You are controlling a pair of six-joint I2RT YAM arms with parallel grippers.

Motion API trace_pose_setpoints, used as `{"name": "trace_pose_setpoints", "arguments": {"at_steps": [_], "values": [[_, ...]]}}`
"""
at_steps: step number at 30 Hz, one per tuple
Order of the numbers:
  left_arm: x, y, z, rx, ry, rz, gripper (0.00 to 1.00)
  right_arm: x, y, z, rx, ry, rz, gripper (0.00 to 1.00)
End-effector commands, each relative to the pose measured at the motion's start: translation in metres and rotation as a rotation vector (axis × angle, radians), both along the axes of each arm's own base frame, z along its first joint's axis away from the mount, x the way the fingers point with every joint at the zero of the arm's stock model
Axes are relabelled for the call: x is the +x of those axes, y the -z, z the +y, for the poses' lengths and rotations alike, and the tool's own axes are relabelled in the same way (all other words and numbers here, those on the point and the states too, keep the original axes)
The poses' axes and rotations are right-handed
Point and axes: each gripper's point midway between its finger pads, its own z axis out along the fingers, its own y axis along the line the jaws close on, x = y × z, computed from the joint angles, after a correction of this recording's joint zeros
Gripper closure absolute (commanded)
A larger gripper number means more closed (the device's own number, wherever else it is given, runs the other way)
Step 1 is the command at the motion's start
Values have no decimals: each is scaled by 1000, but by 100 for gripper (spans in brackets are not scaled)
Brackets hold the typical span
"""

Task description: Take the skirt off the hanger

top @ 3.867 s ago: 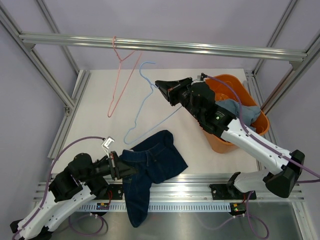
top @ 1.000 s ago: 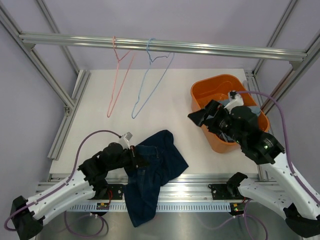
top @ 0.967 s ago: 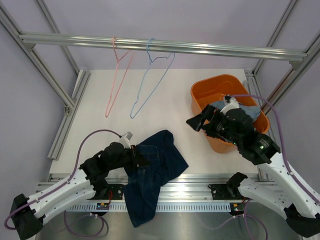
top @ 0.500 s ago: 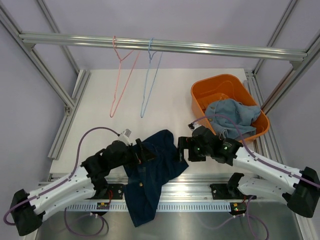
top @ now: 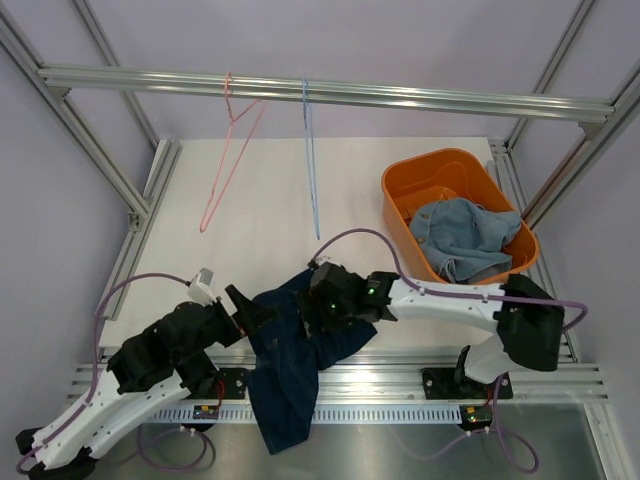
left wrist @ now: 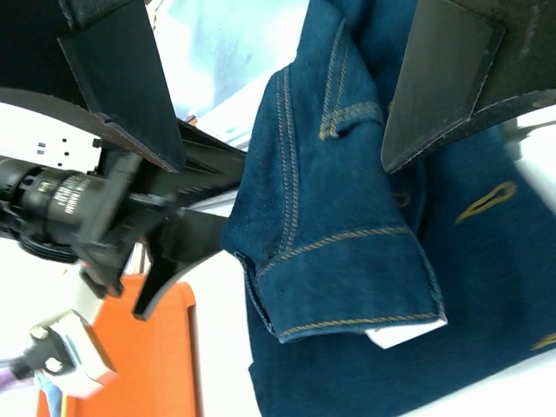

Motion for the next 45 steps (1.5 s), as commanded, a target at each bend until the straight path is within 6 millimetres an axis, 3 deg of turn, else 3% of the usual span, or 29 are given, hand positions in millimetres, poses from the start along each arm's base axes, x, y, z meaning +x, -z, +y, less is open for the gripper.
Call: {"name": "trace_pose_setpoints", "arguments": {"at_steps": [1,5,7,13,16,17,18,20,22,26,27,28,29,30,32,34,38,42,45], "values": [[-4,-14,19,-8,-53,-22,1,6,23,17,-94,8,-60,1],[-13,-19,30,-28,-53,-33,1,1,50,35,-165,5,-46,1],[-14,-20,34,-25,-65,-35,1,-4,73,27,-269,32,-36,1],[-20,-25,41,-67,-69,-60,1,-11,109,9,-393,108,-33,5],[-20,-24,40,-72,-64,-61,1,-15,123,-3,-437,122,-35,45],[-19,-24,38,-74,-63,-63,1,-16,126,-8,-449,129,-39,63],[-19,-25,38,-76,-60,-65,1,-17,127,-11,-461,126,-45,95],[-18,-24,35,-79,-56,-66,1,-14,121,-16,-468,137,-94,100],[-17,-22,34,-77,-52,-65,1,-17,100,-12,-428,125,-149,100],[-17,-22,33,-81,-51,-68,1,-14,51,-27,-351,188,-228,100],[-17,-22,33,-81,-52,-68,1,-12,22,-34,-297,214,-244,100],[-16,-23,33,-86,-54,-71,1,-10,8,-41,-268,251,-255,100],[-16,-23,33,-87,-54,-73,1,-5,-6,-55,-262,281,-289,100],[-16,-24,33,-91,-55,-73,1,-2,-40,-62,-162,313,-309,100],[-15,-26,32,-98,-56,-79,1,7,-73,-85,-118,372,-374,100],[-14,-29,30,-109,-51,-89,1,19,-130,-107,5,462,-447,100],[-13,-32,23,-113,-32,-94,1,39,-194,-158,23,558,-557,100],[-10,-33,14,-112,-11,-89,1,89,-227,-218,-127,732,-653,100],[-9,-35,10,-109,1,-88,1,117,-258,-247,-120,839,-682,100]]}}
